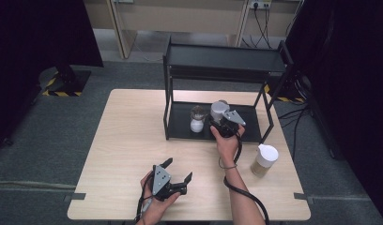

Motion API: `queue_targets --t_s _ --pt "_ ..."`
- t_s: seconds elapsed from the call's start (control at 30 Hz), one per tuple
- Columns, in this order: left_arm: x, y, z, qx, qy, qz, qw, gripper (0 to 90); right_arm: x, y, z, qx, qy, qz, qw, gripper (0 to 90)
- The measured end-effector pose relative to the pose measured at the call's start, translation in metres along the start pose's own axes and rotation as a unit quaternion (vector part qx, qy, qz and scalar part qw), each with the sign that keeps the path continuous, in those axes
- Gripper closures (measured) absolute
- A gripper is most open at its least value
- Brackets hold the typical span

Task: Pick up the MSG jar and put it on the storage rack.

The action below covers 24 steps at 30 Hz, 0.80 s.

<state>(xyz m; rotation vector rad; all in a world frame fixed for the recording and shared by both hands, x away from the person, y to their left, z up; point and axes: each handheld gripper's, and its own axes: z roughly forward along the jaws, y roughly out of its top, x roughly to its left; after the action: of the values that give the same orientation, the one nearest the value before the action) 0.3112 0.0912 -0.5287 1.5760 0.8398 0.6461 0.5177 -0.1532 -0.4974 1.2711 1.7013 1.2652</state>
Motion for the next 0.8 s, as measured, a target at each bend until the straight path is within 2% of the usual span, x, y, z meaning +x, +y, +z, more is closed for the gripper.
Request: queue_targets --t_s 0.3,0.6,0.8 --pt "-0.0002 -0.0001 -0.0001 -0.001 0.0 0.0 1.0 9.1 -0.0007 -0.0015 -0.0011 0.0 0.001 0.008 1.0 26.5" --pt "-0.0004 -0.0001 -0.0001 0.0 0.001 0.001 1.0 9.1 -0.0028 -0.0021 -0.0056 0.0 0.002 0.027 0.9996 15.0" --pt "-0.0004 -0.0001 -0.0001 -0.001 0.001 0.001 1.0 9.1 -0.0016 -0.0015 -0.0088 0.001 0.003 0.025 0.9997 11.0"
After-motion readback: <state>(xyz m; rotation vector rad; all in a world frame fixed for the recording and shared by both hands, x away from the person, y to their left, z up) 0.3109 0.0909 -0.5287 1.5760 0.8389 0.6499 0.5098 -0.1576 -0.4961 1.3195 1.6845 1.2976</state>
